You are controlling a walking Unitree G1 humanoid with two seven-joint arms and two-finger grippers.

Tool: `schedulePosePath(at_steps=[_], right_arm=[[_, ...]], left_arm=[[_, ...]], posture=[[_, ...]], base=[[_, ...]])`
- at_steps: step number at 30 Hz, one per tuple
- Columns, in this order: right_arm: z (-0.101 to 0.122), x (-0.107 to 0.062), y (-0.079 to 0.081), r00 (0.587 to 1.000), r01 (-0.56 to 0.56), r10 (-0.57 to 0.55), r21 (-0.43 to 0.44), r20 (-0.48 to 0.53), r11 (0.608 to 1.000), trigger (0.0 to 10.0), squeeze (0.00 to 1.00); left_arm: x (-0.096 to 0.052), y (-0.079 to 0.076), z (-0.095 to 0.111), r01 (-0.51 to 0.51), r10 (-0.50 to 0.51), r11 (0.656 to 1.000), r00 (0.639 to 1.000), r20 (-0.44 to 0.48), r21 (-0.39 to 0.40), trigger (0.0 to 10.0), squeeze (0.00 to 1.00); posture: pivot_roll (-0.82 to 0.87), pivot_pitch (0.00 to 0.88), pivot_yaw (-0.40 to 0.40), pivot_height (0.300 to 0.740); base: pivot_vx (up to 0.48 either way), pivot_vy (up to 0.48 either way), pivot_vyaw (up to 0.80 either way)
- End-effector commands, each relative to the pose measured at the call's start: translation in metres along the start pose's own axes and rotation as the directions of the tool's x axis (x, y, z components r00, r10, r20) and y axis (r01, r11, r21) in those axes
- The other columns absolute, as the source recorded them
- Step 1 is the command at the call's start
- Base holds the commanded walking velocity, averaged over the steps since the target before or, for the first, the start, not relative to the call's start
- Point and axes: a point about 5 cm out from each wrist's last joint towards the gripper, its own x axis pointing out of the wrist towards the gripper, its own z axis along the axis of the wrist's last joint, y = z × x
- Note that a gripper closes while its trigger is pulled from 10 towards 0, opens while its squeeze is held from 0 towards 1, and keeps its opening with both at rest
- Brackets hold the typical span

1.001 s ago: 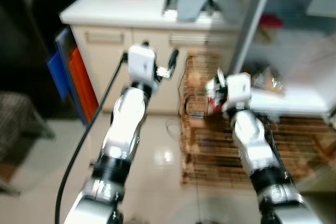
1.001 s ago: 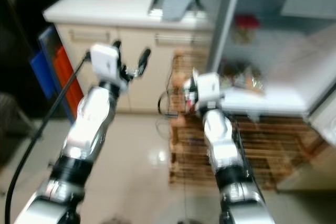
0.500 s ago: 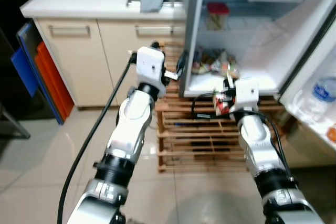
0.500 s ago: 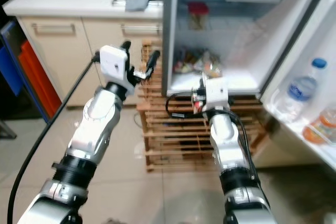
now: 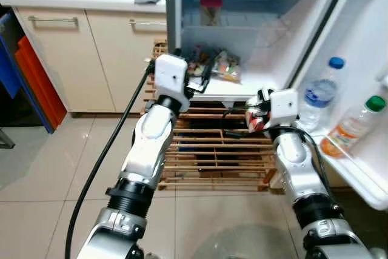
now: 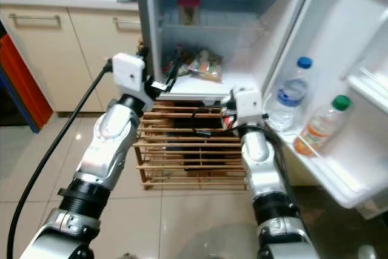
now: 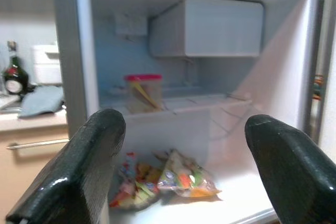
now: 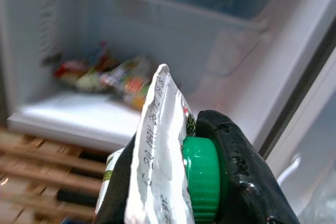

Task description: Restocking fridge

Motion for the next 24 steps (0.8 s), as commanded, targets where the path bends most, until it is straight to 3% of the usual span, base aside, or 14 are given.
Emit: schedulePosePath(at_steps=[1, 4, 6, 14, 19, 24], right_arm=[[-0.006, -0.004, -0.008, 0.999, 0.029, -0.030, -0.020, -0.039, 0.999, 0.0, 0.00], [-0.013, -0.007, -0.012, 0.996, 0.048, -0.049, -0.018, -0.081, 0.999, 0.0, 0.00], [-0.025, -0.011, -0.022, 0.983, 0.099, -0.102, -0.032, -0.153, 0.995, 0.0, 0.00], [-0.030, -0.015, -0.057, 0.956, 0.210, -0.236, -0.155, -0.176, 0.965, 0.0, 0.00], [-0.028, -0.015, -0.064, 0.951, 0.229, -0.265, -0.217, -0.158, 0.949, 0.0, 0.00], [-0.023, -0.012, -0.060, 0.960, 0.220, -0.249, -0.200, -0.132, 0.955, 0.0, 0.00]], left_arm=[[0.003, -0.004, 0.006, 0.010, -0.010, 1.000, 1.000, 0.029, -0.010, 10.0, 0.00], [0.003, -0.005, 0.006, 0.009, -0.008, 1.000, 1.000, 0.028, -0.013, 10.0, 0.00], [0.002, -0.007, 0.005, 0.011, -0.011, 1.000, 1.000, 0.025, -0.015, 10.0, 0.00], [0.002, -0.006, 0.004, 0.007, -0.007, 1.000, 1.000, 0.025, -0.018, 10.0, 0.00], [0.002, -0.007, 0.004, 0.003, -0.003, 1.000, 1.000, 0.025, -0.018, 10.0, 0.00], [0.001, -0.007, 0.004, 0.001, -0.001, 1.000, 1.000, 0.022, -0.018, 10.0, 0.00]], posture=[[-0.05, 0.000, -0.001, 0.740], [-0.06, 0.000, -0.003, 0.740], [-0.06, 0.000, -0.005, 0.740], [-0.07, 0.000, -0.009, 0.740], [-0.07, 0.000, -0.013, 0.740], [-0.07, 0.000, -0.015, 0.740]], base=[[0.000, 0.000, 0.00], [0.000, 0.000, 0.00], [0.000, 0.000, 0.00], [0.000, 0.000, 0.00], [0.000, 0.000, 0.00], [0.000, 0.000, 0.00]])
